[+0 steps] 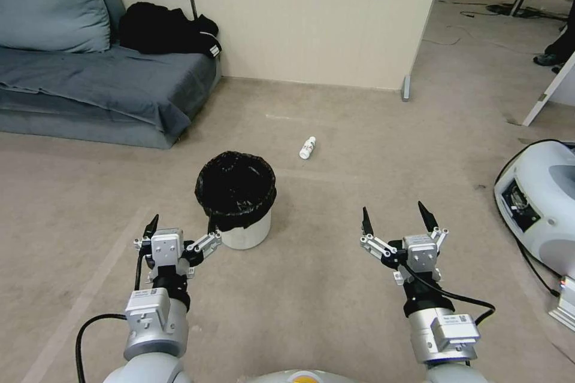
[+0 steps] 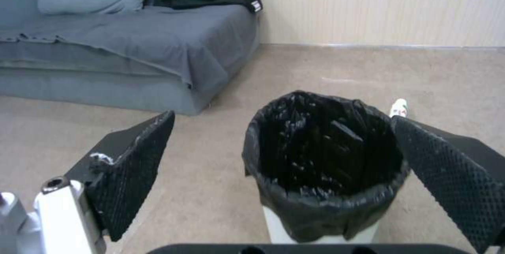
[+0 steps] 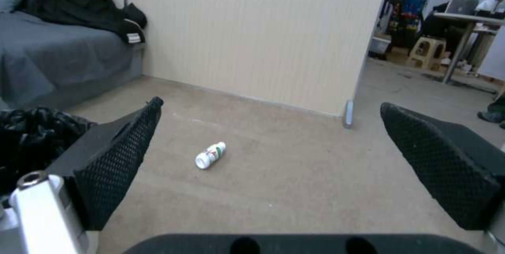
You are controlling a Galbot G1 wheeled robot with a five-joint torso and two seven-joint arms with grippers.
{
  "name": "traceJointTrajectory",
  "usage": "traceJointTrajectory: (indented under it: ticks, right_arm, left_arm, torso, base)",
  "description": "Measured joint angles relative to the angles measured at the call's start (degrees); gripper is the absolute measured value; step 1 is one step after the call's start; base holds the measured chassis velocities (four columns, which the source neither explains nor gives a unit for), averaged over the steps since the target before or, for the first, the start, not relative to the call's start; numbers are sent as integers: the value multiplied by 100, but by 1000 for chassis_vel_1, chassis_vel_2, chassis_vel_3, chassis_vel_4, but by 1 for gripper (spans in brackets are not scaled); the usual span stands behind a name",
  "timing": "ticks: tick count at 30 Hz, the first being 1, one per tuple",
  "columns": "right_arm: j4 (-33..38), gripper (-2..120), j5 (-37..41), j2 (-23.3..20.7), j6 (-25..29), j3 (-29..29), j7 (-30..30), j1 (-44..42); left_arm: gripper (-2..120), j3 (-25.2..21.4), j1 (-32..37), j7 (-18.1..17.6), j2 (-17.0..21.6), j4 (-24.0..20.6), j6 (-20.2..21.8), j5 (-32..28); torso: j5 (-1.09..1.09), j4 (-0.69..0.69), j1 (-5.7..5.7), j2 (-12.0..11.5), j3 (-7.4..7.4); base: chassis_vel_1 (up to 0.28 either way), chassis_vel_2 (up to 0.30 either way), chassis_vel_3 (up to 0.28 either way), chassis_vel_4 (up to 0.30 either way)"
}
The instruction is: Pick up the trash bin, then pick up the garbage from the floor and place it into the trash bin.
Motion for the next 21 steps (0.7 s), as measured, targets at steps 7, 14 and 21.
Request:
traceJointTrajectory:
  ticks: [7,14,21]
  right_arm:
    - [-3,100,5,0,3,0,-5,-1]
    - [-9,100,12,0,12,2,-15,-3]
    - [-13,100,15,0,22,4,-24,-4]
  left_arm:
    - [100,0,-5,-4,0,2,7,-2]
    - [100,3,-7,-9,-1,4,11,-2]
    - [100,3,-7,-11,4,4,14,-2]
  torso:
    - [-2,0,0,0,0]
    - [0,0,0,0,0]
    - [-1,0,0,0,0]
  base:
    - [-137,160,139,-155]
    - [-140,143,163,-133]
    - [-153,142,150,-157]
